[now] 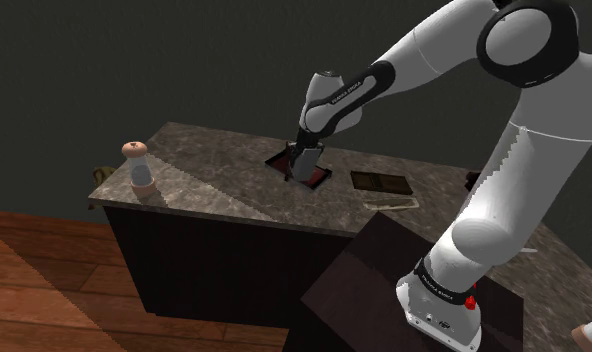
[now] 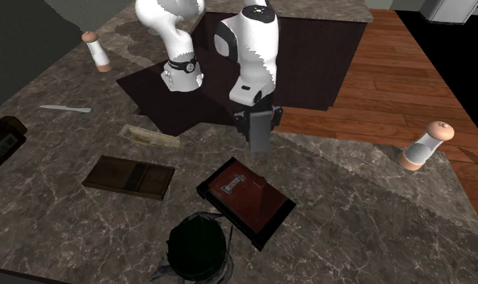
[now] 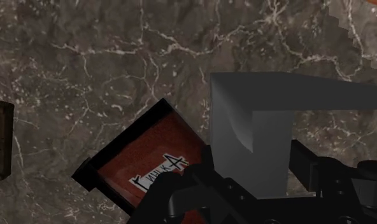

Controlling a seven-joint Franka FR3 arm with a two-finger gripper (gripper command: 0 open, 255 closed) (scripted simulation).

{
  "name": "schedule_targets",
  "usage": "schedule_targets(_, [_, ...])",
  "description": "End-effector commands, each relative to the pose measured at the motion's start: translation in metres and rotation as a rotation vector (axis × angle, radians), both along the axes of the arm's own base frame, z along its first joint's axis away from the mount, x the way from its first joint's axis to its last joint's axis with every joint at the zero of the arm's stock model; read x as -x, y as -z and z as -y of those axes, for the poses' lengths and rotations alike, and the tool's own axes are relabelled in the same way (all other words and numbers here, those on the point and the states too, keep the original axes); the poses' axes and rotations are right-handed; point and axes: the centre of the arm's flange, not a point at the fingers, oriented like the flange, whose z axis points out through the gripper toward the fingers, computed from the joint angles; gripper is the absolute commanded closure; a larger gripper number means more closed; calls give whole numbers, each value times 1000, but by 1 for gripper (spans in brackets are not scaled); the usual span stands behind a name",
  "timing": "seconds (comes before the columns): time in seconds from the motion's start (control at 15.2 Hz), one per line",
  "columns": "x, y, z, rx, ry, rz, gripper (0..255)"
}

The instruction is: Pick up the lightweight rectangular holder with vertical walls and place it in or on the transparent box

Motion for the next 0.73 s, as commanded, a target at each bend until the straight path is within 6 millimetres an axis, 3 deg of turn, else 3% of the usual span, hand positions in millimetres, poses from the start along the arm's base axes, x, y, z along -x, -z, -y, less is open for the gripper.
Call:
schedule_targets(0.0, [0,-10,-1,0,0,0,255])
schedule_targets(0.66, [-75,20,104,0,0,0,255])
